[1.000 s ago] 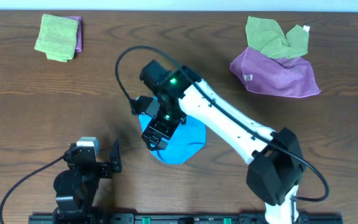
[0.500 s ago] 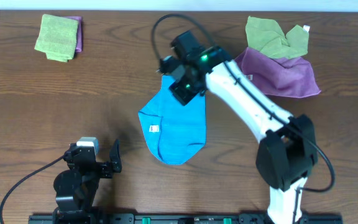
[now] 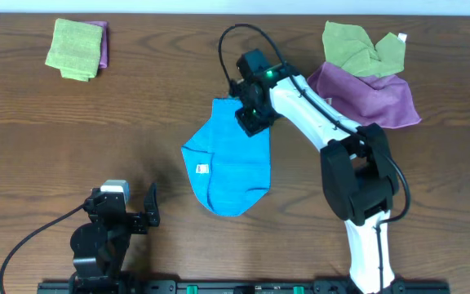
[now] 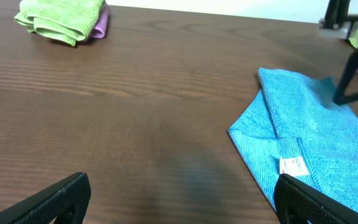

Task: Fold the cloth
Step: 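Lower the blue cloth onto the table center and release it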

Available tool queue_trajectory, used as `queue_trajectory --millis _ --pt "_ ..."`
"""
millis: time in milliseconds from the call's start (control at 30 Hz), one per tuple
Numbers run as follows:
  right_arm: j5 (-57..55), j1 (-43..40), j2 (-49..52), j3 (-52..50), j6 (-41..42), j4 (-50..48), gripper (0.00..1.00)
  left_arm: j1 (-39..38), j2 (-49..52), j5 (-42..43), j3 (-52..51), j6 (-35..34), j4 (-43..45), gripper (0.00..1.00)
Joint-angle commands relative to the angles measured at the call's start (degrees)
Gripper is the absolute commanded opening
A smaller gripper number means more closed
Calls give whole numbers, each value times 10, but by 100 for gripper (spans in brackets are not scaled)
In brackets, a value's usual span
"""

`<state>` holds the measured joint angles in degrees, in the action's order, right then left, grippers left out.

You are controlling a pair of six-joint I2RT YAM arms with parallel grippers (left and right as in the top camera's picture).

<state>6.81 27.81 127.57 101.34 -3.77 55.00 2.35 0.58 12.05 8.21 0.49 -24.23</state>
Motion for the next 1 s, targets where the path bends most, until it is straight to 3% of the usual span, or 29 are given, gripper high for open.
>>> queue_trajectory --millis 0,300,600,767,967 --pt "-38 -9 14 -1 15 -16 1 -3 -3 5 -11 10 -3 95" --pt "-87 -12 58 -1 16 -42 1 -3 -3 5 -11 10 -3 95" --pt "-220 -57 79 -1 55 -56 1 -3 -3 5 -11 10 -3 95" --pt "-210 -106 79 -1 103 -52 1 -3 -3 5 -11 10 -3 95" --pt "-191 -135 79 -1 104 -37 1 -3 -3 5 -11 10 -3 95"
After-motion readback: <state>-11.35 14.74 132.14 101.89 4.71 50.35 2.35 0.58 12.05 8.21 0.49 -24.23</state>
